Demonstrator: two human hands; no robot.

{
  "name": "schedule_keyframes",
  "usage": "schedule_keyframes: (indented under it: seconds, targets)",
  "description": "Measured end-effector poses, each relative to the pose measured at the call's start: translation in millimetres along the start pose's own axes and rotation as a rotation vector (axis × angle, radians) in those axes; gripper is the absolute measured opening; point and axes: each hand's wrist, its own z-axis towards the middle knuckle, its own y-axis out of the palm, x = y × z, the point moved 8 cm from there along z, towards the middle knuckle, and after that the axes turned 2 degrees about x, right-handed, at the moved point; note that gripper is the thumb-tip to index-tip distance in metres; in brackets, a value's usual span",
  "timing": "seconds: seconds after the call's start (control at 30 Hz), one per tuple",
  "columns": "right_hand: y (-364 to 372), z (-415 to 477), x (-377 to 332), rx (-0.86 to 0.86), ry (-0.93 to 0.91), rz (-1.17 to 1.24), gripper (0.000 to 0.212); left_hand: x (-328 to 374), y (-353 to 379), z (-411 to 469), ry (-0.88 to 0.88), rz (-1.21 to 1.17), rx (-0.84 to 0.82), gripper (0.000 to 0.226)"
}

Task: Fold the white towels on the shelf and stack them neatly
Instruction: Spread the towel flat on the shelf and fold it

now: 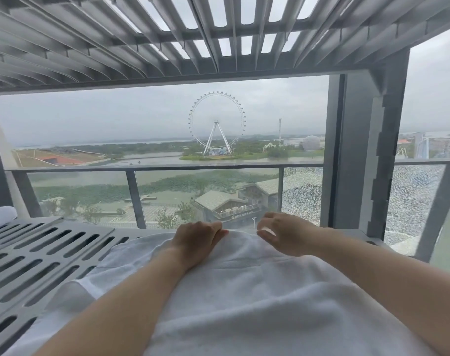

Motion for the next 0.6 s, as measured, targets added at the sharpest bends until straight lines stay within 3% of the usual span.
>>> schedule_keyframes:
  seconds: [0.2,0.4,0.6]
  targets:
    - [20,15,-51,0.028,-0.061,0.155,0.027,4,-10,-4,0.013,0.16,0.075,0.044]
    - [10,-6,-59,0.21,-0.081,0.075,0.029,8,-7,-18,0.069,0.032,-0.02,0.04]
    - [5,-33,-75,0.239,-0.104,0.102,0.027,24,-11,-43,0.059,-0.041,-0.177,0.039]
